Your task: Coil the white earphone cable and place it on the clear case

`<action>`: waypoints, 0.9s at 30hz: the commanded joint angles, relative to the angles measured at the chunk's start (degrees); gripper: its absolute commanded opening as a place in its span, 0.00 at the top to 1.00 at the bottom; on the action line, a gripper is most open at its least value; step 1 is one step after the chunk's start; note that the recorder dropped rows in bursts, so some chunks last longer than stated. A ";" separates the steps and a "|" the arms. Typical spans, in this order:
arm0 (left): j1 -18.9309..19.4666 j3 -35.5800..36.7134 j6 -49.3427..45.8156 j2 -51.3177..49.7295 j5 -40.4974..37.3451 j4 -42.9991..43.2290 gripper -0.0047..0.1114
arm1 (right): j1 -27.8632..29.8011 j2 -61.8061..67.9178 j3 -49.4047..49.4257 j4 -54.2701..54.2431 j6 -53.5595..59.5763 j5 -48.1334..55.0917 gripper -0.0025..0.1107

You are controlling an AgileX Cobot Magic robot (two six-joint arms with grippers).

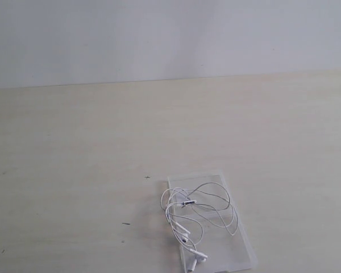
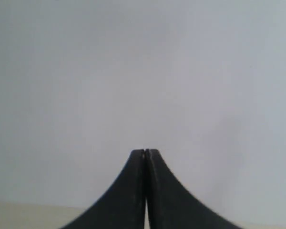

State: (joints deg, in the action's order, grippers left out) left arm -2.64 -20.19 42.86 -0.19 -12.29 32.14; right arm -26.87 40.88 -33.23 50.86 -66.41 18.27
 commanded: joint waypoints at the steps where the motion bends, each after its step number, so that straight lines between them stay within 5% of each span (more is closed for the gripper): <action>1: 0.06 7.22 6.56 0.19 5.73 0.07 0.96 | 0.21 -0.26 0.29 0.50 0.45 -0.48 0.98; 16: 0.06 15.59 17.41 0.19 16.49 -2.64 0.96 | 0.21 -0.26 0.29 0.50 0.45 -0.48 0.98; 27: 0.06 20.19 -19.66 0.19 16.58 -28.46 0.96 | 0.21 -0.26 0.29 0.50 0.45 -0.48 0.98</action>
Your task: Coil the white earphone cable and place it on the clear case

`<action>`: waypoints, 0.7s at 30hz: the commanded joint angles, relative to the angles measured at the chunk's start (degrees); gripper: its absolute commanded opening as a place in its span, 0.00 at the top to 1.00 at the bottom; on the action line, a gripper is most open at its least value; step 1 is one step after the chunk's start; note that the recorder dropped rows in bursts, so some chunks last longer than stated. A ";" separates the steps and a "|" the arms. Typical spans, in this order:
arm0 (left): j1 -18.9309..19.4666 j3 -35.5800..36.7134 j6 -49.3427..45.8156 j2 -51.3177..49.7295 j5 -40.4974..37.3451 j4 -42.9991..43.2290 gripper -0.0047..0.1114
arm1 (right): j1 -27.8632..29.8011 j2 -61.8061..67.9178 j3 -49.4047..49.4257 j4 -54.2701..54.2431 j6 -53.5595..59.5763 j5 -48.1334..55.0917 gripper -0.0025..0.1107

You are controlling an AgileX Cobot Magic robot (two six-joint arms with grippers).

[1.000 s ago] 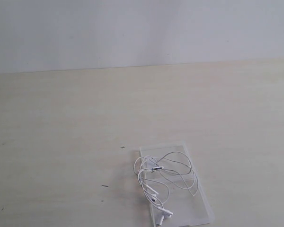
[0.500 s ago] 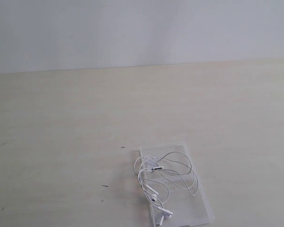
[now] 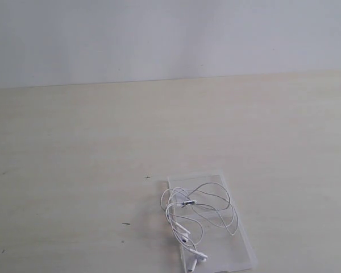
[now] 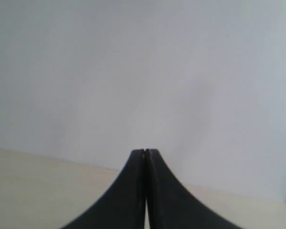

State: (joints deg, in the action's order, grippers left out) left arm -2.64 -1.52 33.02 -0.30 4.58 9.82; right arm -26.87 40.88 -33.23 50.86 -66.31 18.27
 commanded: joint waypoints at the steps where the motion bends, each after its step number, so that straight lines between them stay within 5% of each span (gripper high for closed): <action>1: 0.06 1.52 -10.88 0.30 -3.35 -6.14 0.96 | 0.21 -0.26 0.29 0.50 0.36 -0.48 0.98; 15: 0.06 1.52 -16.43 0.30 -23.83 -4.64 0.96 | 0.21 -0.26 0.29 0.50 0.36 -0.48 0.98; 21: 0.06 1.52 -16.56 0.30 -25.87 -3.81 0.96 | 0.21 -0.26 0.29 0.50 0.36 -0.48 0.98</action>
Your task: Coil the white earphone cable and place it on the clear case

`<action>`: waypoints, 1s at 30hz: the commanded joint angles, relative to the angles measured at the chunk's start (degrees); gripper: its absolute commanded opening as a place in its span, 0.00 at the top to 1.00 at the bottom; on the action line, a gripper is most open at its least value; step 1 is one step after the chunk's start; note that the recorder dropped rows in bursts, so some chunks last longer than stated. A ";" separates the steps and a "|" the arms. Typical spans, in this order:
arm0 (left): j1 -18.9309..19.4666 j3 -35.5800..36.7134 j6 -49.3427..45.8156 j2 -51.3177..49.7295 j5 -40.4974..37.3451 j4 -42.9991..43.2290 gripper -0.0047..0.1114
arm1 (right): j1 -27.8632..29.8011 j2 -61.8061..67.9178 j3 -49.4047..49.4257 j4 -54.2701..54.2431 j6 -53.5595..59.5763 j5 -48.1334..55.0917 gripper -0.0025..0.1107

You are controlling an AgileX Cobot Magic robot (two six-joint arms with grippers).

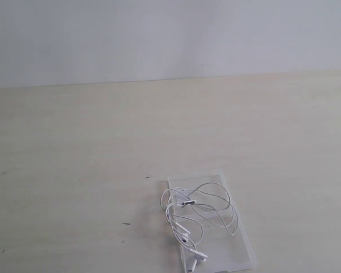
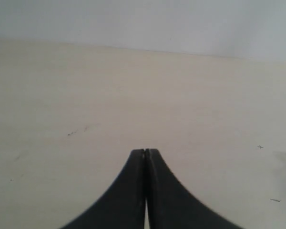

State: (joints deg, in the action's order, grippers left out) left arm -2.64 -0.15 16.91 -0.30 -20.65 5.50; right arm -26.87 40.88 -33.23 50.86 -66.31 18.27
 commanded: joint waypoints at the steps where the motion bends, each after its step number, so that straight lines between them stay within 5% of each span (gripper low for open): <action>1: 0.06 0.15 -0.32 0.30 -0.64 0.49 0.96 | 0.21 -0.26 0.29 0.50 0.36 -0.48 0.98; 6: 1.57 0.15 -0.32 0.30 -0.64 0.49 0.96 | 0.21 -0.26 0.29 0.50 0.36 -0.48 0.98; 12: 8.46 0.15 -0.32 0.30 -0.64 0.49 0.96 | 0.21 -0.26 0.29 0.50 0.36 -0.48 0.98; 30: 8.99 0.15 -0.32 0.30 -0.64 0.49 0.96 | 0.21 -0.26 0.29 0.50 0.36 -0.48 0.98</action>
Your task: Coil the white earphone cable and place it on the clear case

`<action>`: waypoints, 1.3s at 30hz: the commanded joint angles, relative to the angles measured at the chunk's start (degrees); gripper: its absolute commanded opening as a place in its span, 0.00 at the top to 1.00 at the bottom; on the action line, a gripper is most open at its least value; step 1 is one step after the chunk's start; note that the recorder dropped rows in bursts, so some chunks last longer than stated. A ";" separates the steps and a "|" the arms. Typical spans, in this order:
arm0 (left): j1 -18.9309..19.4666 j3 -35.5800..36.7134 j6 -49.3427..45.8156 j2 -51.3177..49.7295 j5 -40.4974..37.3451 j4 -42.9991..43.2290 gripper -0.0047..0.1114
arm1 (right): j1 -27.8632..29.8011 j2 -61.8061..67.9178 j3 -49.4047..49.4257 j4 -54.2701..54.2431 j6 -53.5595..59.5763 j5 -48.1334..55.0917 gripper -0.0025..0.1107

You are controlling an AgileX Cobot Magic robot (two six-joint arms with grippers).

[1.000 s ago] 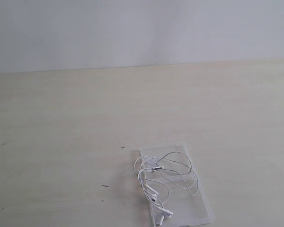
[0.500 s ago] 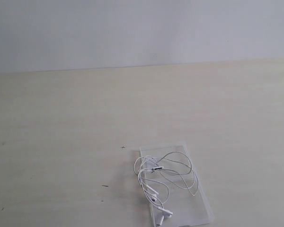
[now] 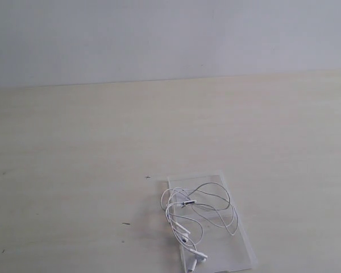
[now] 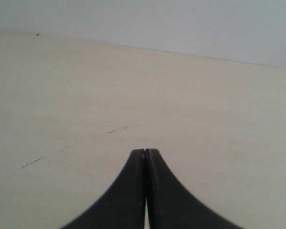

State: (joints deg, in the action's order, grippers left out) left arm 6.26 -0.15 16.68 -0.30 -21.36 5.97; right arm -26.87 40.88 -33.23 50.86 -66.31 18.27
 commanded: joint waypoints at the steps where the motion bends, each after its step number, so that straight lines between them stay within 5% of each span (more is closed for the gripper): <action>1: 0.09 0.15 -0.09 0.30 0.08 0.02 0.96 | 0.21 -0.26 0.29 0.50 0.36 -0.48 0.98; 10: 0.09 0.15 -0.09 0.30 0.08 0.02 0.96 | 0.61 -6.59 0.29 0.04 0.67 0.03 0.98; 19: 0.09 0.15 -0.09 0.30 0.08 0.02 0.96 | 12.30 -23.09 5.62 -8.97 0.40 2.13 0.98; 27: 0.09 0.15 -0.09 0.30 0.08 0.02 0.96 | 18.67 -38.88 18.70 -10.39 0.40 -8.22 0.98; 39: 0.09 0.15 -0.09 0.30 0.08 0.02 0.96 | 20.83 -40.11 25.70 -13.34 -0.96 -14.55 0.98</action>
State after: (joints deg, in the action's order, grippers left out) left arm 6.26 -0.15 16.68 -0.30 -21.36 5.97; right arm -6.30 0.95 -8.88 38.59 -67.26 6.46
